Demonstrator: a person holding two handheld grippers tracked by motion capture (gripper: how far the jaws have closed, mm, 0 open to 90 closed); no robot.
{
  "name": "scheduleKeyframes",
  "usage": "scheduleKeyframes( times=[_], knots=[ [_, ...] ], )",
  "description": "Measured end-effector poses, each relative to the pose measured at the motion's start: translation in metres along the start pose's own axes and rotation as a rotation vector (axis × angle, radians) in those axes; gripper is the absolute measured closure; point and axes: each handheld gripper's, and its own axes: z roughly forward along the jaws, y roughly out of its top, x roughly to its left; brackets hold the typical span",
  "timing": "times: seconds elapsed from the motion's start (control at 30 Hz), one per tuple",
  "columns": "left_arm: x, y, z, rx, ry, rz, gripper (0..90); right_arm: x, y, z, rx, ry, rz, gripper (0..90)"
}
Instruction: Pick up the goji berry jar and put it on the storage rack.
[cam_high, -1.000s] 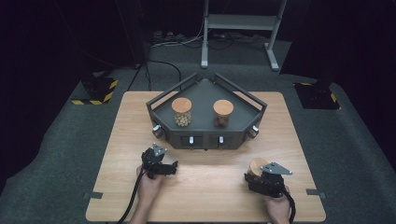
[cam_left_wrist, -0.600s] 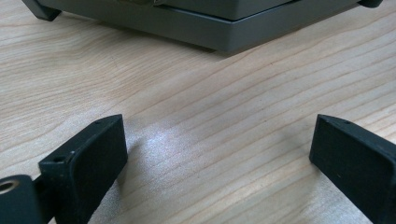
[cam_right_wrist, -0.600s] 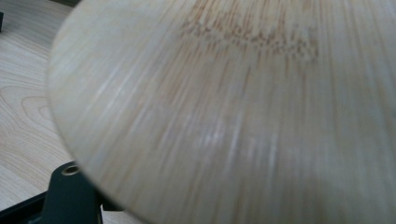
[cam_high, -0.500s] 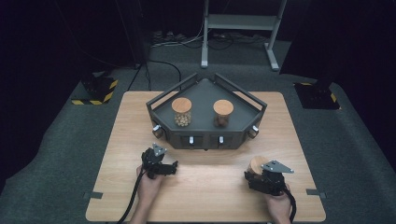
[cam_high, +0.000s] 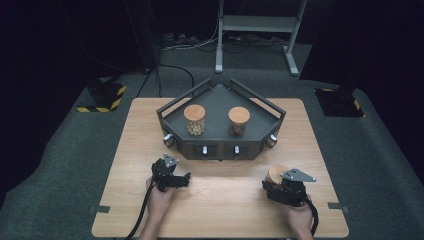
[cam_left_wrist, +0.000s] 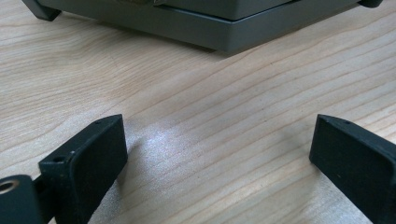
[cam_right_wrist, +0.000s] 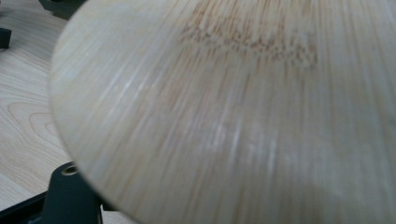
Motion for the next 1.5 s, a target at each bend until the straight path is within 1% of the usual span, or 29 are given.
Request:
scheduleKeyframes(
  times=[0.47, 0.73, 1.13, 1.5],
  knots=[
    [0.000, 0.000, 0.000, 0.000, 0.000, 0.000, 4.2, -0.004, 0.015, -0.005, -0.024, 0.023, -0.006, 25.7],
    [0.000, 0.000, 0.000, 0.000, 0.000, 0.000, 4.3, -0.004, 0.022, -0.007, -0.029, 0.023, -0.021, 25.7],
    [0.000, 0.000, 0.000, 0.000, 0.000, 0.000, 4.2, -0.002, 0.040, -0.012, -0.042, 0.017, -0.065, 25.7],
    [0.000, 0.000, 0.000, 0.000, -0.001, 0.000, 4.3, -0.002, 0.053, -0.012, -0.042, 0.031, -0.063, 25.7]
  ],
)
